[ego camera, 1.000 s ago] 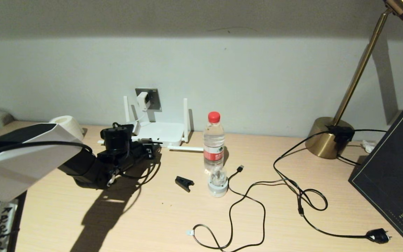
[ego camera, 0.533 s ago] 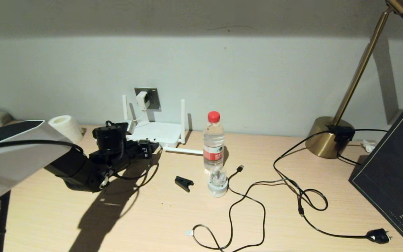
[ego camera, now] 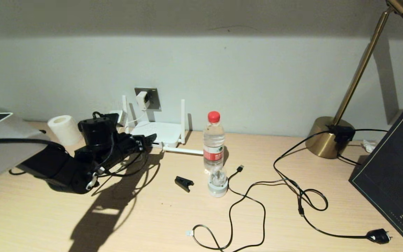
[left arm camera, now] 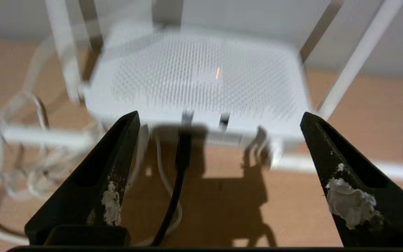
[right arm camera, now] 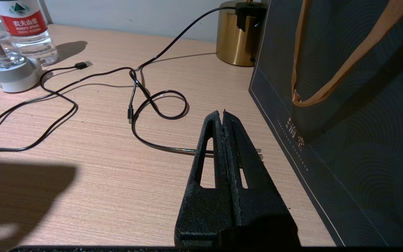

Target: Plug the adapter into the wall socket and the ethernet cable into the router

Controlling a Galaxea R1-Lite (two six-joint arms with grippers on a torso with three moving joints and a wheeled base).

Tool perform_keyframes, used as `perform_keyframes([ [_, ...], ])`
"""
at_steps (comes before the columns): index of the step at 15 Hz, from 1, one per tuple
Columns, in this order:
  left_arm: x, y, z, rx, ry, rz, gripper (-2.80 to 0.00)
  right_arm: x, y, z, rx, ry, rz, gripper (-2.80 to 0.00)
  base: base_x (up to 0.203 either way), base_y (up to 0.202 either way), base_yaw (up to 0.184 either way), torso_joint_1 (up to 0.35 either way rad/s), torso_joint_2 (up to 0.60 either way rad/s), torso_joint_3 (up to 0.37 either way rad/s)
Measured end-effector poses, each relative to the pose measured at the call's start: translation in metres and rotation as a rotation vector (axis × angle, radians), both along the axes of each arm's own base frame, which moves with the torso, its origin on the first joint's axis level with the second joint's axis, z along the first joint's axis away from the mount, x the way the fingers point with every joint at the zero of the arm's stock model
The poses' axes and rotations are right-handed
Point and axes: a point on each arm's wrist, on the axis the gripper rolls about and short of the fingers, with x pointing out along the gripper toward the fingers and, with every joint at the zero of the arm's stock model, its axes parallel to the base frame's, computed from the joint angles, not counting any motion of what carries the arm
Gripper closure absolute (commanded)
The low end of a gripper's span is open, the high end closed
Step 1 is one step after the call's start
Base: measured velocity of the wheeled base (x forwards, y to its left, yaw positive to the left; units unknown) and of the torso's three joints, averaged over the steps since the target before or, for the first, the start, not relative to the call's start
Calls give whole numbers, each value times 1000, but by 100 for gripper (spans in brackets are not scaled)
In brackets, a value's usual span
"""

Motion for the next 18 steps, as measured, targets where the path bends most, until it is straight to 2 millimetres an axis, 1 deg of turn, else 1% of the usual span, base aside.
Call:
perform_keyframes([
  [1,-2,-1,16,-4,-48,4,0,0,0,0,0,0,0,0,0,0,0,0,0,0],
  [3,-13,0,58,-2,-140,6,0,0,0,0,0,0,0,0,0,0,0,0,0,0],
  [4,-25,2,83,-2,-183,6,0,0,0,0,0,-1,0,0,0,0,0,0,0,0],
  [5,-40,5,108,-5,-222,6,0,0,0,0,0,0,0,0,0,0,0,0,0,0],
  [6,-58,8,132,-9,-255,5,0,0,0,0,0,0,0,0,0,0,0,0,0,0],
  [7,-82,12,155,-14,-288,3,0,0,0,0,0,0,0,0,0,0,0,0,0,0],
  [8,-108,16,172,-16,-304,-3,0,0,0,0,0,0,-1,0,0,0,0,0,0,0],
  [9,-134,20,179,-13,-301,-17,0,0,0,0,0,0,0,0,0,0,0,0,0,0],
  [10,-160,24,171,-5,-251,-40,0,0,0,0,0,0,0,0,0,0,0,0,0,0],
  [11,-184,28,151,8,-170,-68,0,0,0,0,0,0,-1,0,0,0,0,0,0,0],
  [13,-226,34,100,26,-7,-131,0,0,0,0,0,0,0,0,0,0,0,0,0,0],
  [16,-287,44,26,46,188,-207,0,0,0,0,0,0,0,0,0,0,0,0,0,0],
  [17,-304,47,5,61,239,-206,0,0,0,0,0,0,0,0,0,0,0,0,0,0],
  [18,-321,50,-12,81,277,-197,0,0,0,0,0,0,0,0,0,0,0,0,0,0],
])
